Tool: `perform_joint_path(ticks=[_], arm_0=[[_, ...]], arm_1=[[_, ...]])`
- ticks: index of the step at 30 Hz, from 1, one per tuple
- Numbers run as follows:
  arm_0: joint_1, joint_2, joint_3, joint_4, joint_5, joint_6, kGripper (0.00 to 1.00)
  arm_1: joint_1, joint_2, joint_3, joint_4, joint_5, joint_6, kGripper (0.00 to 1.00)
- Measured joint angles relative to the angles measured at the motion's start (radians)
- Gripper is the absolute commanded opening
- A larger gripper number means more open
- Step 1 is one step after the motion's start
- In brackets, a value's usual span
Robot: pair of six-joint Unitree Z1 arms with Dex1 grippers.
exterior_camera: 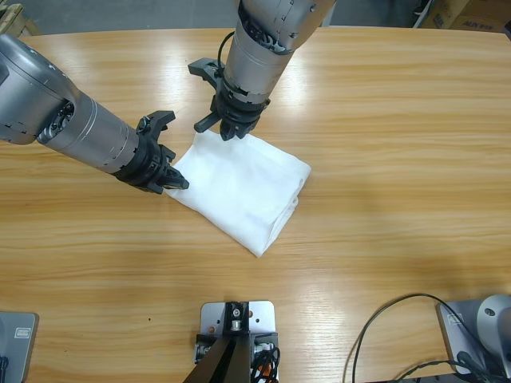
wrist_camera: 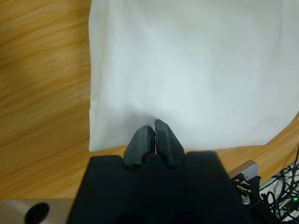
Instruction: Fold clothes
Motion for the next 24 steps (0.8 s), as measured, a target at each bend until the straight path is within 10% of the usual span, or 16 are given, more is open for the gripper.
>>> perform_joint_path(ticks=[24], arm_0=[[-0.001,0.011,0.0,-0.004,0.007,-0.009,0.0]], arm_1=[[-0.041,0.111,-0.114,0.029,0.04,0.013,0.0]])
